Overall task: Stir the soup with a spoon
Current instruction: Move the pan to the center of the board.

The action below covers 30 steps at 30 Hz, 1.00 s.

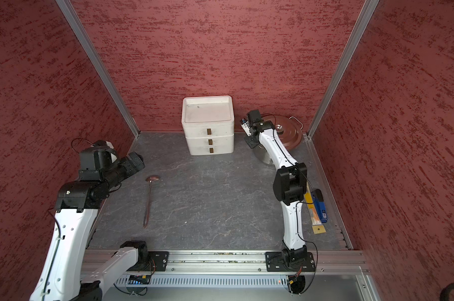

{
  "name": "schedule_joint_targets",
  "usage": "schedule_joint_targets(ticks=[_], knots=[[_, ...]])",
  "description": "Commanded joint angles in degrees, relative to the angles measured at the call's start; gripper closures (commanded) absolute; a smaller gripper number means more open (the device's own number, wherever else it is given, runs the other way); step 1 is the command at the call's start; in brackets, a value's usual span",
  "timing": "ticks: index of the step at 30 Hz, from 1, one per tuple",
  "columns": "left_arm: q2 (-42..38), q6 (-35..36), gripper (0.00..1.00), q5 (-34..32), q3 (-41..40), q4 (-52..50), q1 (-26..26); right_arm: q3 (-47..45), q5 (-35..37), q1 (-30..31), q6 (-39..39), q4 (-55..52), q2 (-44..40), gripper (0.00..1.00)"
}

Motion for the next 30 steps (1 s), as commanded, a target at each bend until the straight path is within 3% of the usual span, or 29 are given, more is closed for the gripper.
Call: schedule_joint_targets(ticks=[1, 10, 16, 24, 30], knots=[[-0.44, 2.14, 0.00, 0.36, 2.09, -1.43, -0.28, -4.17, -1.76, 2.34, 2.99, -0.94, -7.70, 1.00], [-1.08, 6.10, 0.00, 3.05, 0.97, -2.21, -0.37, -24.11, 1.79, 12.65, 8.06, -0.89, -26.28, 1.00], [-2.46, 7.03, 0.00, 3.51, 0.59, -3.85, -0.21, -31.96, 5.55, 25.56, 18.14, -4.35, -35.22, 1.00], [-8.51, 6.92, 0.00, 4.08, -4.52, -2.06, -0.25, -31.77, 11.45, 45.35, 27.72, -4.25, -32.94, 1.00], [-9.49, 8.52, 0.00, 3.85, -4.06, -3.11, -0.24, -25.14, 12.51, 55.04, 30.69, -3.70, -25.68, 1.00]])
